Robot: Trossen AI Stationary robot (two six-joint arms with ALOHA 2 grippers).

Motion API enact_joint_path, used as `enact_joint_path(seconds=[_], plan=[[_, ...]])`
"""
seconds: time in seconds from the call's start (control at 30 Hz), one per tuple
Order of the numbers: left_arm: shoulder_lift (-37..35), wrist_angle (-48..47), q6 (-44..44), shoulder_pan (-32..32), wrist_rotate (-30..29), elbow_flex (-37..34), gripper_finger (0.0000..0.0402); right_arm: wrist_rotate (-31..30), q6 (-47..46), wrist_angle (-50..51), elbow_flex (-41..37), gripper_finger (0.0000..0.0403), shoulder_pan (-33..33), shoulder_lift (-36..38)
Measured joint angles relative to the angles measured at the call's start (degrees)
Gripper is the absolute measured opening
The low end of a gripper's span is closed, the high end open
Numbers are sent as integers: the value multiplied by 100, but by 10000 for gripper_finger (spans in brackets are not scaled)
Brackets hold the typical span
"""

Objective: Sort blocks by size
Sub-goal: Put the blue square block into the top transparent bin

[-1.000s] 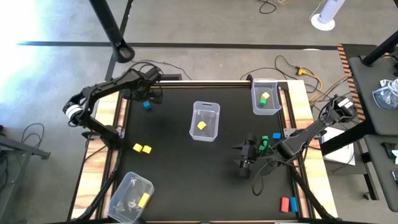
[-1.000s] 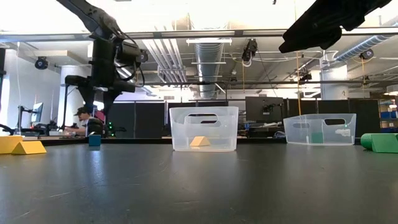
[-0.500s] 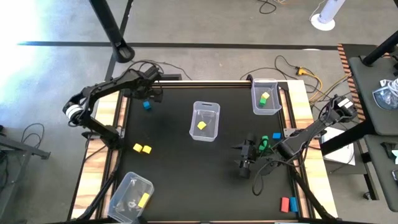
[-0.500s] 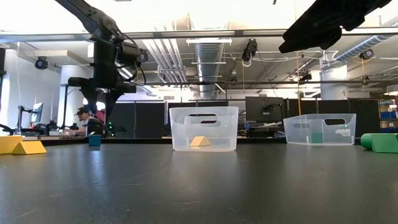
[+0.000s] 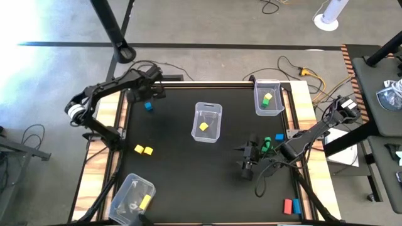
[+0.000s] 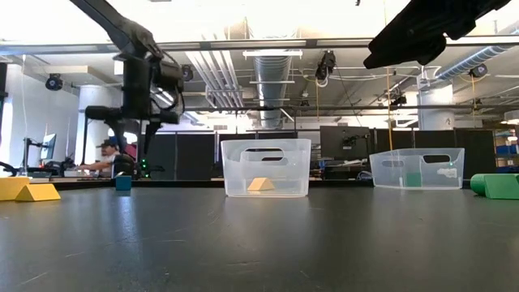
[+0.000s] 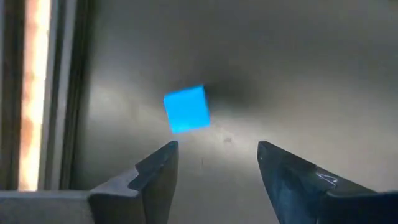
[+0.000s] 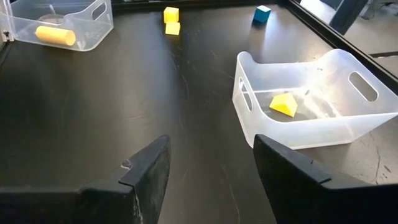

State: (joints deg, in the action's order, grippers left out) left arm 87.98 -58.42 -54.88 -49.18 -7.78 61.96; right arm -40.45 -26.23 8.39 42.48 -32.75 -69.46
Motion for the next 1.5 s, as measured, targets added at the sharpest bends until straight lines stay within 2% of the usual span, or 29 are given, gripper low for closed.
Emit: enact_joint_path(seconds=[0.2,0.47,0.67,0.93,1.17,1.33,1.5], plan=[[599,-108,-10,-305,241,5,210,17,-12,10,0,226,0,-1],[1142,-747,279,-569,127,482,238,17,139,29,0,221,0,-1],[1487,-526,67,-572,131,713,258,42,178,32,0,219,0,-1],[2107,-674,119,-665,431,758,261,57,130,40,-104,219,0,-1],[2298,-785,296,-753,275,910,261,56,73,40,-149,219,0,-1],[2343,-740,294,-761,249,1004,239,55,58,36,-149,221,0,-1],[2352,-741,294,-766,248,1015,183,56,60,32,-149,219,0,-1]])
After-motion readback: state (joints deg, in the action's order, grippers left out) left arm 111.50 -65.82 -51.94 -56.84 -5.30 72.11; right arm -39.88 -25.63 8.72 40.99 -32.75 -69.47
